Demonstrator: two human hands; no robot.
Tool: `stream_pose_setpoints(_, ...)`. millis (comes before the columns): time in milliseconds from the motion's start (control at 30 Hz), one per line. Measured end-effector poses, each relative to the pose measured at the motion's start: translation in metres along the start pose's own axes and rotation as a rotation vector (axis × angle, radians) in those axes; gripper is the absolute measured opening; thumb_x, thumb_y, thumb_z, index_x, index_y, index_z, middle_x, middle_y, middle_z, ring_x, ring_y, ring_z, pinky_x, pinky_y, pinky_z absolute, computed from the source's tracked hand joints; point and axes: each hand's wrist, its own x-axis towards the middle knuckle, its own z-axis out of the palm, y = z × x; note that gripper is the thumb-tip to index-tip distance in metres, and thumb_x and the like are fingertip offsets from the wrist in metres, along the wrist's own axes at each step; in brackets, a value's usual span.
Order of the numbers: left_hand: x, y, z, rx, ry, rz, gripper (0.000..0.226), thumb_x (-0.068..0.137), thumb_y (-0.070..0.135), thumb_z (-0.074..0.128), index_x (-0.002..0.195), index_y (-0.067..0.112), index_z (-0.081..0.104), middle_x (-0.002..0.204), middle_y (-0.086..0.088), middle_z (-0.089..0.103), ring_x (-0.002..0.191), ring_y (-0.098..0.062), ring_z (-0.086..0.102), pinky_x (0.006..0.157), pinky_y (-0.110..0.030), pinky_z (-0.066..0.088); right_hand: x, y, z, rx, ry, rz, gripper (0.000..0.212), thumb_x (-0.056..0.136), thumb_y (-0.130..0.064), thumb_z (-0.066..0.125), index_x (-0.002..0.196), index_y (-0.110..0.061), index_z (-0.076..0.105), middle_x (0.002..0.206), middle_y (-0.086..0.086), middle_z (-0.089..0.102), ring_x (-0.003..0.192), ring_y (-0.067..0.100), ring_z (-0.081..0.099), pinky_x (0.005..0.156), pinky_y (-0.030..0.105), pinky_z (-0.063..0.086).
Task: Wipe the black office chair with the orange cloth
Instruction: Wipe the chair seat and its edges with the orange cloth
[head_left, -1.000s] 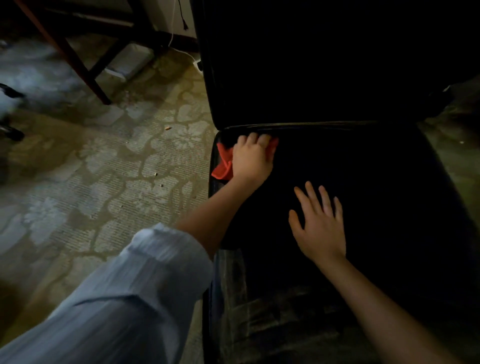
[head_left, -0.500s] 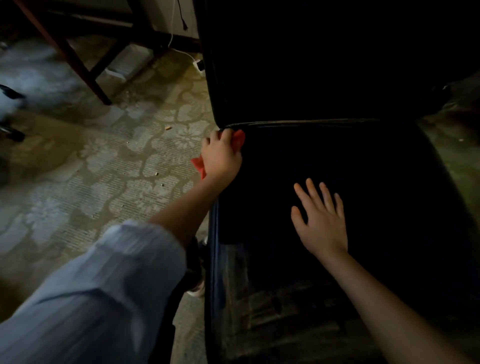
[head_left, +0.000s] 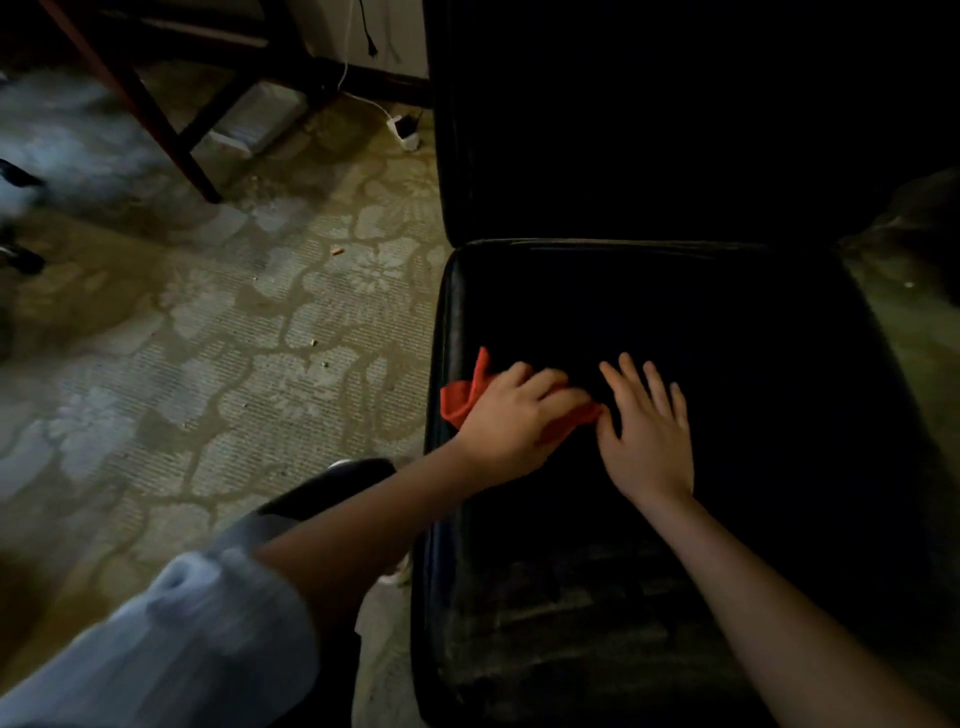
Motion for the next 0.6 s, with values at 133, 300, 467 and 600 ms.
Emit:
stream_pose_setpoints(133,-0.044,-0.028,-0.015,0.007,0.177,0.062,0.033,0.090,0.037,0.050,0.118,0.024,0.062,0.111,-0.004,0.064,0.092,-0.025,0.060,0.081,-0.034,0.042,-0.006,0.002,-0.004,0.066,-0.025,-0.013,0.061,0.091,-0.040,0.017,0.149,-0.024,0.026,0.157,-0.004,0.016,0.146,0.014,0.005,0.117,0.032,-0.002)
stream_pose_setpoints(300,-0.037,-0.050,-0.021,-0.041,0.313,-0.452,0.040,0.087,0.042,0.045,0.114,0.017,0.063,0.102,-0.012,0.062,0.089,-0.028,0.051,0.082,-0.034,0.037,-0.021,-0.002,-0.001,-0.008,-0.049,-0.065,0.068,0.090,-0.048,0.006,0.150,-0.023,0.023,0.157,-0.001,0.016,0.146,0.018,0.007,0.117,0.035,0.001)
stream_pose_setpoints(467,0.010,-0.034,-0.022,-0.027,0.213,-0.706,0.040,0.089,0.031,0.052,0.127,0.018,0.056,0.119,-0.017,0.054,0.102,-0.040,0.048,0.087,-0.041,0.037,-0.054,-0.010,0.001,0.018,-0.070,-0.093,0.065,0.092,-0.045,0.006,0.150,-0.021,0.022,0.157,-0.003,0.016,0.145,0.014,0.007,0.115,0.030,-0.001)
stream_pose_setpoints(600,0.025,0.004,-0.008,0.045,0.092,-0.437,0.038,0.090,0.033,0.048,0.124,0.018,0.057,0.117,-0.013,0.055,0.099,-0.039,0.051,0.085,-0.044,0.042,-0.059,-0.014,-0.002,0.095,-0.050,-0.068,0.059,0.092,-0.034,0.018,0.148,-0.016,0.027,0.156,-0.001,0.022,0.145,0.015,0.012,0.113,0.025,-0.002)
